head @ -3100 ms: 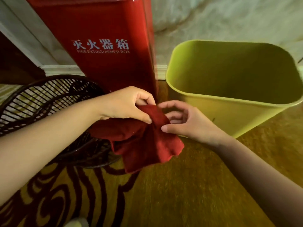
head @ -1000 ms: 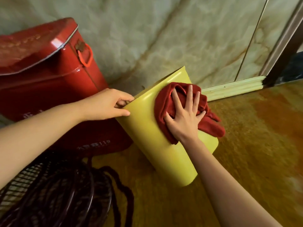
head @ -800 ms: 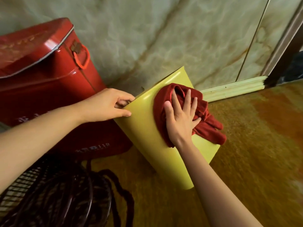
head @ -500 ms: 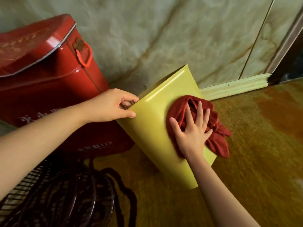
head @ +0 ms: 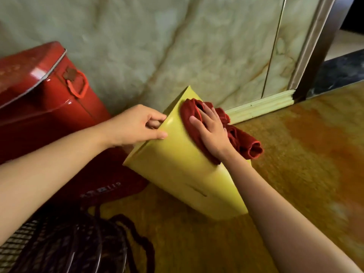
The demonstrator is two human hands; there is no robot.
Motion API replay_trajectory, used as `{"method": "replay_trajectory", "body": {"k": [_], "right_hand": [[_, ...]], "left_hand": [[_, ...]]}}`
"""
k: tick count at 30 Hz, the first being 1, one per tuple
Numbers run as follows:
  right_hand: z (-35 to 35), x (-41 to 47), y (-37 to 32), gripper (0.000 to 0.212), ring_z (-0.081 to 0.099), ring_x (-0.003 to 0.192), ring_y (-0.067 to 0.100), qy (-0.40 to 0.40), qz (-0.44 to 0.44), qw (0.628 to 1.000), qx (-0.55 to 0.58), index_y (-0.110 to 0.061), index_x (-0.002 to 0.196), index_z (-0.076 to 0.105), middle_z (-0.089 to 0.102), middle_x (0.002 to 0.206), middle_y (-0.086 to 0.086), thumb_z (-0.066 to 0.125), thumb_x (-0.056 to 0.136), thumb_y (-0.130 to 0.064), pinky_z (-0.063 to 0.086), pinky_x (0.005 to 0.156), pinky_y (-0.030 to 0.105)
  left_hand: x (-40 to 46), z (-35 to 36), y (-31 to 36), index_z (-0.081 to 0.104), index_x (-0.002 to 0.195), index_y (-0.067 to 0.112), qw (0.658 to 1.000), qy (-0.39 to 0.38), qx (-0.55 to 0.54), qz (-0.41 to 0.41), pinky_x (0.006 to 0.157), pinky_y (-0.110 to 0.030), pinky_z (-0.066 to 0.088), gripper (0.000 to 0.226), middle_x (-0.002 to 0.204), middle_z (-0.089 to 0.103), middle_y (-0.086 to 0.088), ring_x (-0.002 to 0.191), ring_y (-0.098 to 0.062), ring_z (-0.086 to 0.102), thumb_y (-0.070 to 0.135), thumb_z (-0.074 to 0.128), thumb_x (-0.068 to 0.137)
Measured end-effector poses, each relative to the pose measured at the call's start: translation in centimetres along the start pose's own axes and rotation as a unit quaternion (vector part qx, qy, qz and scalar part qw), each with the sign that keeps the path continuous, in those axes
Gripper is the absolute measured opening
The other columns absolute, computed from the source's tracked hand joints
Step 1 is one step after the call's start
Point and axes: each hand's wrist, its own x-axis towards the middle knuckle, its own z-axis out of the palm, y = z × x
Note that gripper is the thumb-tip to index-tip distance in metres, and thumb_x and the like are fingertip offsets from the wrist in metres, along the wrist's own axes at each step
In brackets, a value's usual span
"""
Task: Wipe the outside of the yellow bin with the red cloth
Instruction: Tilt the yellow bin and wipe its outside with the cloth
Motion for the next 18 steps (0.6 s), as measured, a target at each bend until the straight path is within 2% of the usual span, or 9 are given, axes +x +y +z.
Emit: {"method": "replay_trajectory", "body": {"k": [1,4,6,8,11,13,14,16,18], "right_hand": [[-1.1,0.5,1.2,0.060,0.006,0.144,0.013,-0.017,0.055,0.998,0.017,-0.044,0.135,0.034,0.020,0.155,-0.010,0.039,0.080,-0.067,0.003,0.113,0.062],[-3.1,-1.7,5.0,0.062,0.006,0.144,0.018,-0.019,0.167,0.986,-0.010,-0.037,0.138,0.032,0.018,0.156,-0.005,0.038,0.083,-0.065,0.008,0.114,0.058],[-2.7,-4.6,5.4,0.070,0.001,0.145,0.017,-0.007,0.112,0.993,-0.036,-0.038,0.140,0.027,0.012,0.157,-0.008,0.030,0.079,-0.072,0.009,0.113,0.060],[-1.4,-7.0,3.6,0.070,-0.001,0.144,0.014,0.005,-0.004,0.998,-0.068,-0.038,0.141,0.023,0.010,0.157,-0.010,0.024,0.081,-0.073,0.012,0.113,0.059],[-0.3,-7.9,0.6,0.056,0.011,0.144,0.028,0.075,-0.148,0.964,-0.208,-0.037,0.138,0.028,0.014,0.157,0.000,0.029,0.087,-0.061,0.026,0.105,0.057],[-1.0,-7.4,0.0,0.056,0.022,0.140,0.035,0.124,-0.152,0.951,-0.240,-0.032,0.136,0.035,0.020,0.155,0.007,0.038,0.087,-0.057,0.035,0.099,0.055],[-1.7,-7.0,0.2,0.057,0.024,0.139,0.036,0.130,-0.149,0.952,-0.234,-0.029,0.136,0.038,0.023,0.154,0.009,0.040,0.086,-0.058,0.038,0.098,0.054],[-3.1,-6.1,0.9,0.061,0.026,0.138,0.035,0.123,-0.152,0.955,-0.223,-0.027,0.137,0.039,0.025,0.154,0.009,0.040,0.085,-0.060,0.038,0.100,0.055],[-3.7,-5.1,1.1,0.065,0.026,0.138,0.035,0.107,-0.156,0.956,-0.224,-0.027,0.138,0.036,0.025,0.153,0.008,0.039,0.084,-0.062,0.037,0.102,0.054]], "left_hand": [[0.3,0.1,0.1,0.066,0.103,0.017,1.000,0.018,-0.005,-0.008,0.070,-0.033,0.043,0.026,0.074,0.061,0.000,0.073,-0.013,0.046,0.015,0.066,0.078],[0.9,0.1,0.2,0.064,0.110,0.011,0.996,0.059,-0.051,-0.045,0.064,-0.023,0.052,0.033,0.064,0.070,0.017,0.070,-0.007,0.061,0.007,0.065,0.078],[1.2,-0.2,0.7,0.062,0.113,0.008,0.995,0.060,-0.054,-0.059,0.055,-0.020,0.049,0.035,0.070,0.071,0.021,0.065,-0.006,0.061,0.002,0.062,0.078],[1.9,-0.3,1.7,0.060,0.114,0.006,0.995,0.060,-0.050,-0.061,0.055,-0.014,0.049,0.036,0.077,0.068,0.021,0.059,0.004,0.060,-0.001,0.061,0.079],[3.9,-0.1,3.9,0.063,0.108,0.004,0.996,0.050,-0.042,-0.059,0.057,-0.018,0.050,0.030,0.061,0.071,0.013,0.056,0.002,0.058,-0.002,0.059,0.079],[4.9,0.2,5.2,0.064,0.104,0.001,0.999,0.023,-0.021,-0.045,0.062,-0.027,0.048,0.026,0.075,0.072,-0.003,0.070,-0.010,0.057,0.001,0.060,0.079],[5.1,0.1,5.4,0.062,0.107,0.004,0.999,0.002,-0.003,-0.032,0.067,-0.024,0.050,0.030,0.089,0.072,-0.003,0.076,-0.008,0.058,0.004,0.063,0.077],[4.3,-0.2,4.6,0.056,0.117,0.018,0.998,-0.011,0.067,-0.012,0.074,-0.005,0.044,0.050,0.099,0.064,0.018,0.081,0.016,0.055,0.012,0.072,0.070],[2.3,0.0,2.0,0.057,0.112,0.019,0.992,0.031,0.121,-0.019,0.068,0.002,0.041,0.048,0.089,0.059,0.022,0.075,0.022,0.054,0.011,0.074,0.068]]}}
